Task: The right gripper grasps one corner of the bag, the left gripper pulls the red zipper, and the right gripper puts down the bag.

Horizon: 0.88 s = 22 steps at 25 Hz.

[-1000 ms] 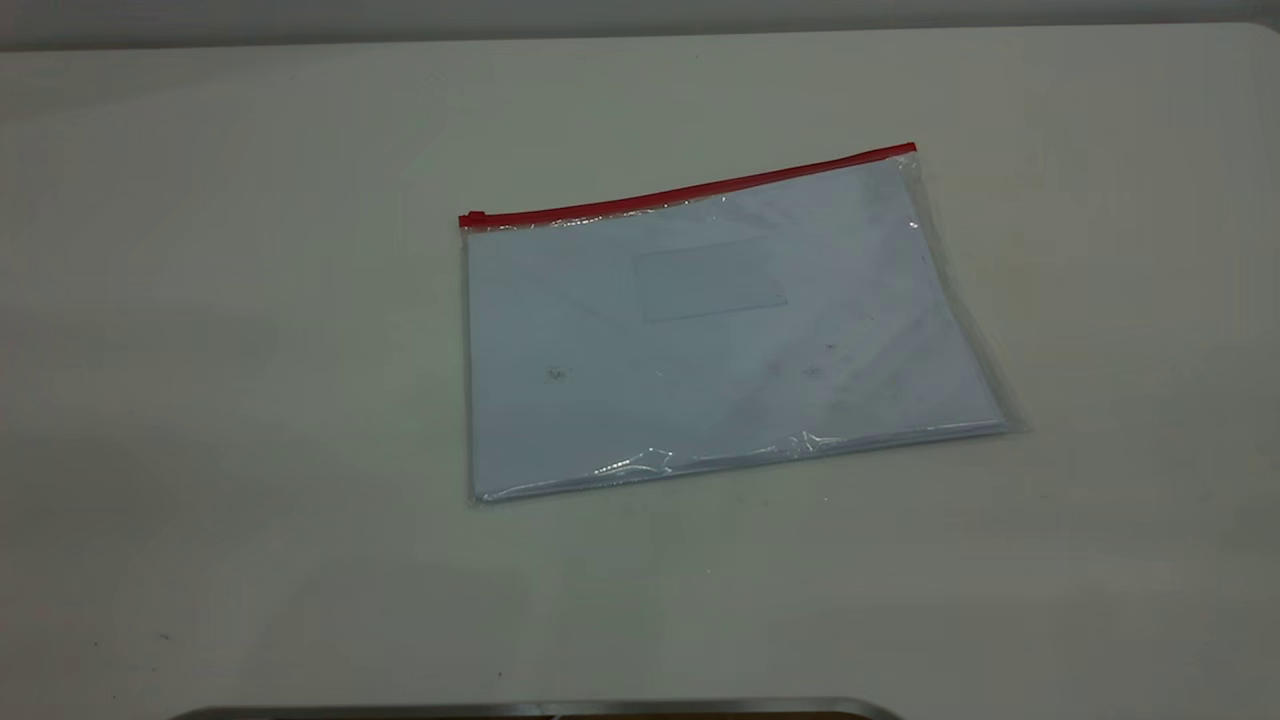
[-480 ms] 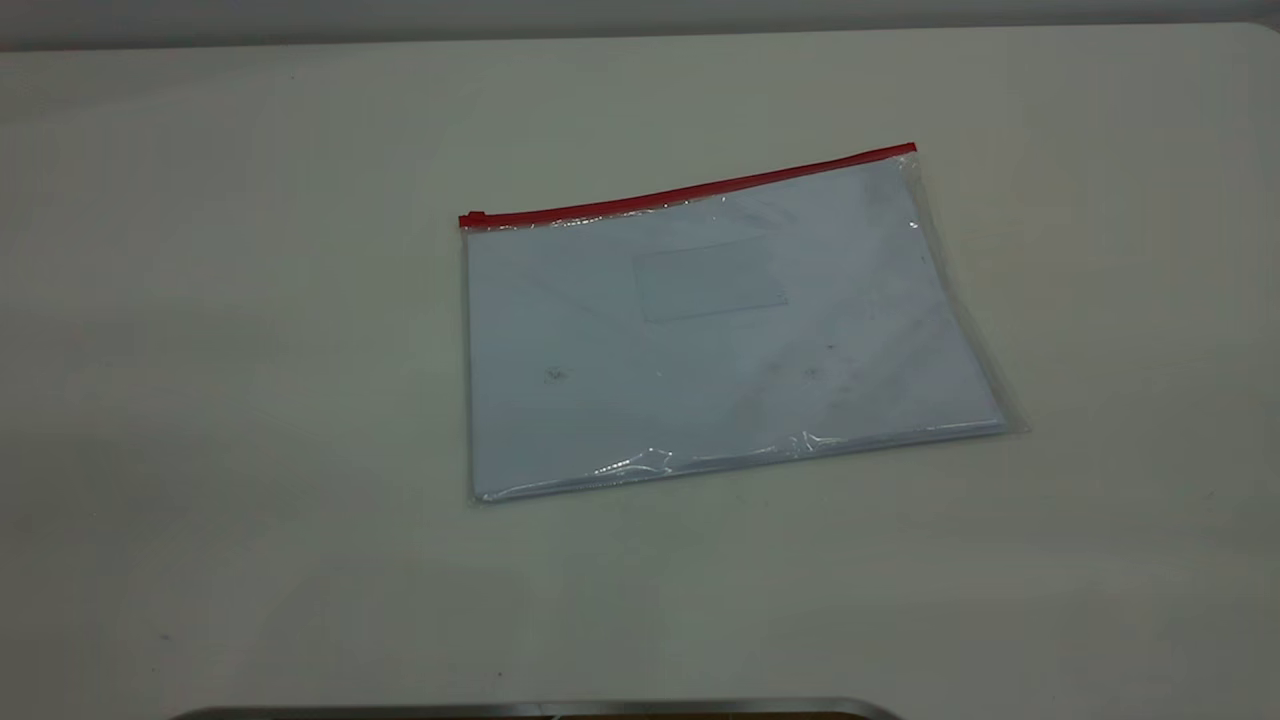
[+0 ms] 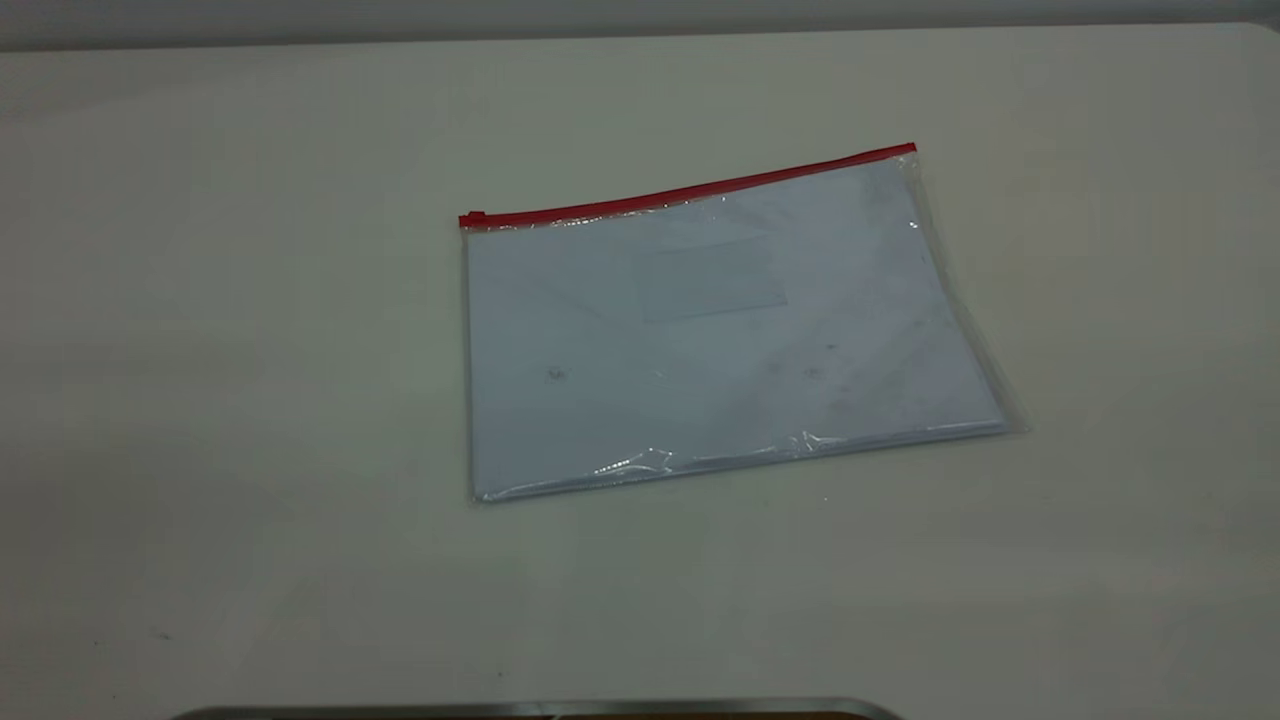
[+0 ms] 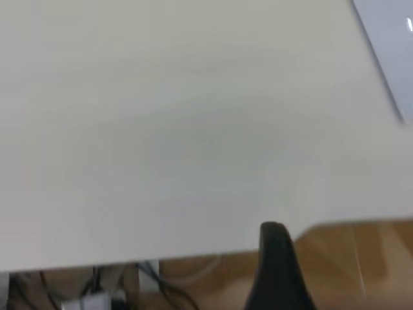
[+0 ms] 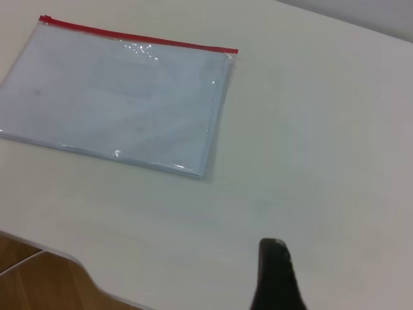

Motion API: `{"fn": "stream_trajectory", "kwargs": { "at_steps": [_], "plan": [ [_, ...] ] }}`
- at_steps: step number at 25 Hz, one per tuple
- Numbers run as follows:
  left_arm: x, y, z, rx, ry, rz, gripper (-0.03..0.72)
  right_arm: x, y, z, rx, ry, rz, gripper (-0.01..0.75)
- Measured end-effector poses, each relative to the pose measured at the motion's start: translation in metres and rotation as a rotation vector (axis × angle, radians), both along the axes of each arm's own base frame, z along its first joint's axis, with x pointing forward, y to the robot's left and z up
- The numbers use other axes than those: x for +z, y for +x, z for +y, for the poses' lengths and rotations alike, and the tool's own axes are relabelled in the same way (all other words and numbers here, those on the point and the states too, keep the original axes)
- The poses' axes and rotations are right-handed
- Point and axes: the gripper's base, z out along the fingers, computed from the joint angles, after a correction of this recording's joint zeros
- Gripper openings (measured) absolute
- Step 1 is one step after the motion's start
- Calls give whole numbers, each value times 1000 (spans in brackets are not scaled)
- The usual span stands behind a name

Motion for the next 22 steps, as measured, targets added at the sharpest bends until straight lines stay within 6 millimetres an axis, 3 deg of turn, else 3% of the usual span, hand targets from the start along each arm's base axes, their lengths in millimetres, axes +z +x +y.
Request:
{"fn": "stream_trajectory", "kwargs": {
  "at_steps": [7,22],
  "plan": [
    [-2,-16,0,9,-1,-108,590,0,0,0,-1,-1,0,552],
    [-2,-17,0,10,-3,-108,590,0,0,0,-1,-1,0,530]
  ]
}}
